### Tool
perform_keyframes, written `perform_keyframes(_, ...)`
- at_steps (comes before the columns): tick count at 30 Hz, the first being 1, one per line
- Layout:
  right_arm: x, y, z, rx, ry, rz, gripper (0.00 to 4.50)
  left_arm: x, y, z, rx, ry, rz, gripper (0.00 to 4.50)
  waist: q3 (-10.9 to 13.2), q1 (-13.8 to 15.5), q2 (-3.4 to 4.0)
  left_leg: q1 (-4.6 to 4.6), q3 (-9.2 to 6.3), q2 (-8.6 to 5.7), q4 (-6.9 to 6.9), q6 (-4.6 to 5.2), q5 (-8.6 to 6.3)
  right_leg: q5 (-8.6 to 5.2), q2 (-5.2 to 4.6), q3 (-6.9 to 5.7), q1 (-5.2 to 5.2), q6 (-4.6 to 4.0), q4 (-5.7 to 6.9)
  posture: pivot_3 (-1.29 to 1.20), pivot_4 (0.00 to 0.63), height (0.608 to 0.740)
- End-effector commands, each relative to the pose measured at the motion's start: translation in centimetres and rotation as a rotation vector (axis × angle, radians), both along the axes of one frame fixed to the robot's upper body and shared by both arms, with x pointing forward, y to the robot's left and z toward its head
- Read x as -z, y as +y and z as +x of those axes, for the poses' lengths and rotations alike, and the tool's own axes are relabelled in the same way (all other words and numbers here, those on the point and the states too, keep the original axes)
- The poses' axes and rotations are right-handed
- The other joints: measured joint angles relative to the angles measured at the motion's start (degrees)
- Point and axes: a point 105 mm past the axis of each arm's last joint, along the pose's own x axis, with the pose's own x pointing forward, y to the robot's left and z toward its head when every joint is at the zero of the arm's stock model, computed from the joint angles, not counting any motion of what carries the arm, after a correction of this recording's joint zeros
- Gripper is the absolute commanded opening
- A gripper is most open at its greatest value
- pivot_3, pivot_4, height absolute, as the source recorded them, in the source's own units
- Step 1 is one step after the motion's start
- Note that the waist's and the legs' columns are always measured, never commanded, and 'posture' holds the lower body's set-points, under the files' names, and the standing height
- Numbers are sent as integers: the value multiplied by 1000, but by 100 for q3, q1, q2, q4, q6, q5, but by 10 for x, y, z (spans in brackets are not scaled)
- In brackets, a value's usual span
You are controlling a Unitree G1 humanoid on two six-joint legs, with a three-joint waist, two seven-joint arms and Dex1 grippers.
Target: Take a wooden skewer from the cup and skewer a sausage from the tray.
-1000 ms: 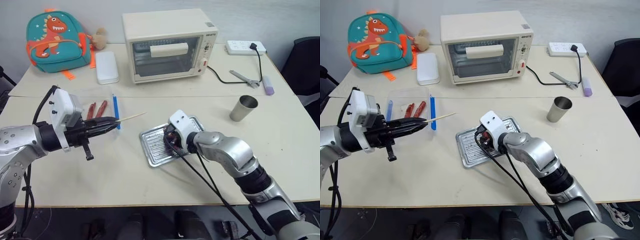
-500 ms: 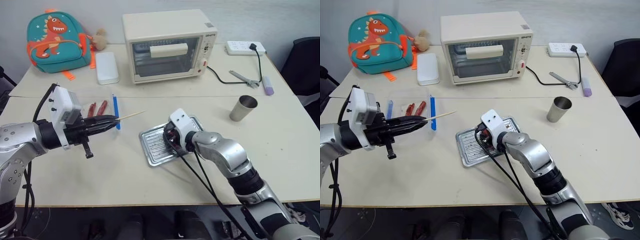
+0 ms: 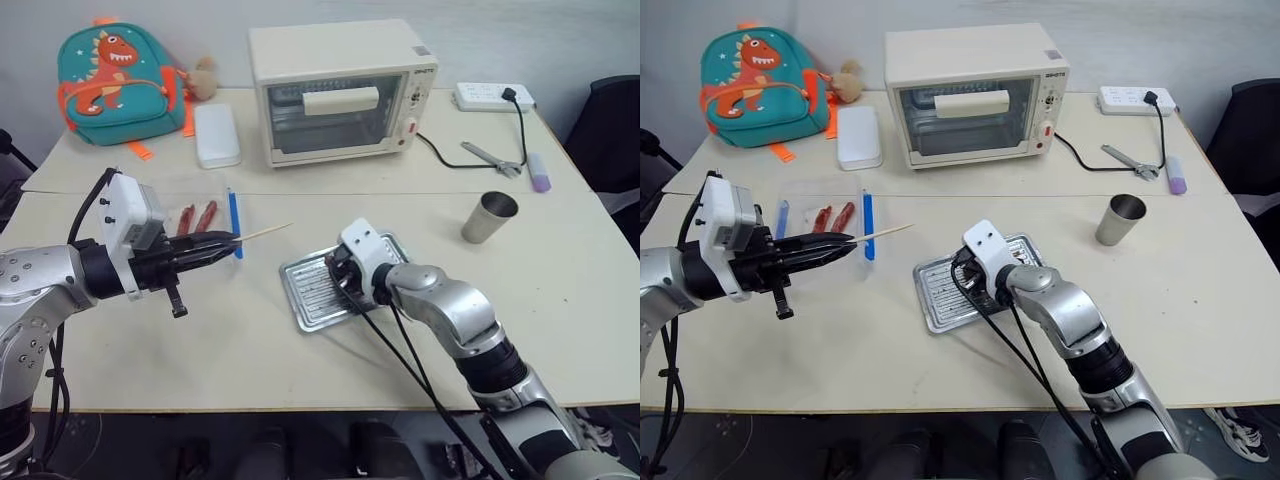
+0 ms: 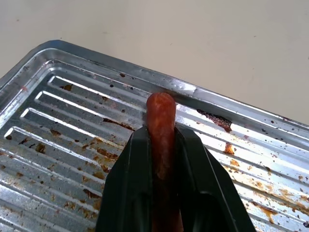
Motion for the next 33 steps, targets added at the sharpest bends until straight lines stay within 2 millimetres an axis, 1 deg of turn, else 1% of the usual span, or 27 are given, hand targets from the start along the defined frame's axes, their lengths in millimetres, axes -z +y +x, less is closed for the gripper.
perform_keyframes(1,-35,-10,-21,-216,-52,-16,627,-1,0,-1,34,-6,28,0,0,5,1,-1,0,-1,0,1,0,0,-1,0,0,0,-1,0,150,740)
perform_keyframes(3,-52,-22,-38,-376,-37,-54,627,1,0,-1,69,11,49,0,4,8,5,-5,-1,-3,1,3,-2,0,-2,-1,-1,0,-3,0,150,740)
perform_keyframes(5,-66,-32,-51,-488,-18,-85,627,2,-3,-2,110,26,64,0,6,3,4,-7,-1,-2,2,6,-3,0,1,-2,-1,0,-9,0,150,740)
perform_keyframes(8,-93,-45,-69,-643,18,-99,627,3,-10,-6,201,56,91,0,7,-29,3,-5,1,4,-2,7,-4,0,6,0,0,0,-11,0,150,740)
perform_keyframes(11,-115,-48,-83,-749,51,-84,627,4,-18,-11,285,75,118,0,8,-27,5,-1,3,7,-4,8,-5,0,8,4,1,0,-10,0,150,740)
perform_keyframes(14,-128,-43,-90,-791,82,-29,627,3,-28,-13,356,79,128,0,8,-5,4,0,2,7,-3,8,-5,0,6,5,1,0,-11,0,150,740)
perform_keyframes(16,-132,-39,-92,-799,96,4,627,2,-34,-14,390,75,130,0,9,4,3,-2,0,7,0,8,-5,0,3,4,2,0,-11,0,150,740)
perform_keyframes(21,-134,-36,-98,-816,106,21,627,-2,-44,-16,440,59,130,0,9,8,3,-9,-2,6,5,8,-5,0,2,2,-1,0,-11,0,150,740)
perform_keyframes(26,-131,-35,-99,-805,108,28,627,-11,-47,-16,458,40,125,0,9,9,3,-11,-4,6,8,8,-4,0,2,-1,-1,0,-10,0,150,740)
perform_keyframes(33,-128,-37,-99,-792,105,22,627,-12,-50,-17,466,32,127,0,9,6,3,-11,-3,6,8,7,-4,0,4,-1,-3,0,-7,0,150,740)
